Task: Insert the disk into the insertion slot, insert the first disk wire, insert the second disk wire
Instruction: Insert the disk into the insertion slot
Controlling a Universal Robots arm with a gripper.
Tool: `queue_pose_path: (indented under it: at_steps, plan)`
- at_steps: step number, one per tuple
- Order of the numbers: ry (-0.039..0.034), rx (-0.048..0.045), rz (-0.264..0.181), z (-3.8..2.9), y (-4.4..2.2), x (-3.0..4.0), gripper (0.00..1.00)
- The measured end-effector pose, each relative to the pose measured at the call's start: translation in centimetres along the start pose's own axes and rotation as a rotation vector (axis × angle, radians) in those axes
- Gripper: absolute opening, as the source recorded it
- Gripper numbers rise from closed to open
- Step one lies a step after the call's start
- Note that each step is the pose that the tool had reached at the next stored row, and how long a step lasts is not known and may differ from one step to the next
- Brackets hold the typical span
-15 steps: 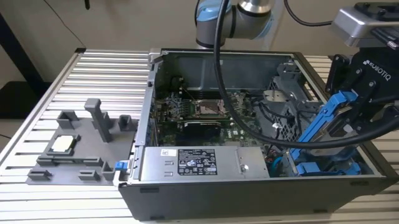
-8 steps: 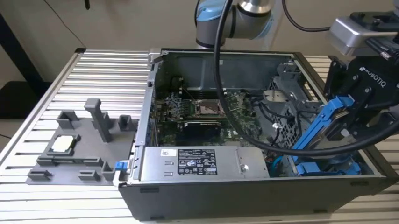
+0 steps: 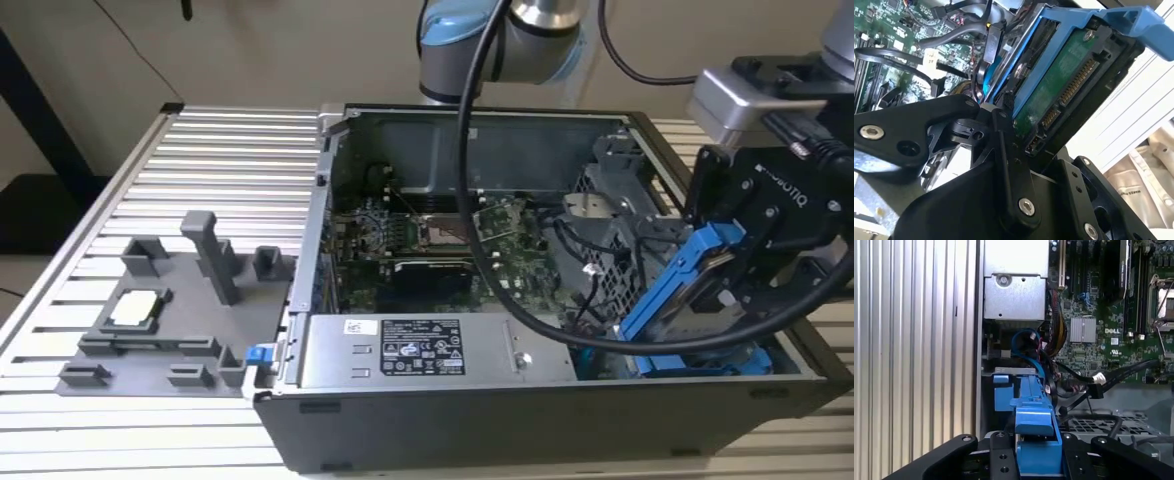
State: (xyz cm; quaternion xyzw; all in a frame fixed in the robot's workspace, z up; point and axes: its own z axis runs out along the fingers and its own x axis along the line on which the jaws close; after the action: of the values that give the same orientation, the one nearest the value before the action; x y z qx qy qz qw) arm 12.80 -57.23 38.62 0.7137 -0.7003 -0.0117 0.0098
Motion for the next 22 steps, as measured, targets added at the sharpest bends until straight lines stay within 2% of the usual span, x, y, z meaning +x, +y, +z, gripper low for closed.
queue_pose_path:
  at_steps: [14,17,22]
  plan:
    - [0.0001,0.0,0.0,2.42,-0.08,0.01,0.33]
    - [0.0,0.0,0.0,2.7,-0.09,0.01,0.33]
    - [0.0,0.0,0.0,2.75,-0.09,0.02,0.33]
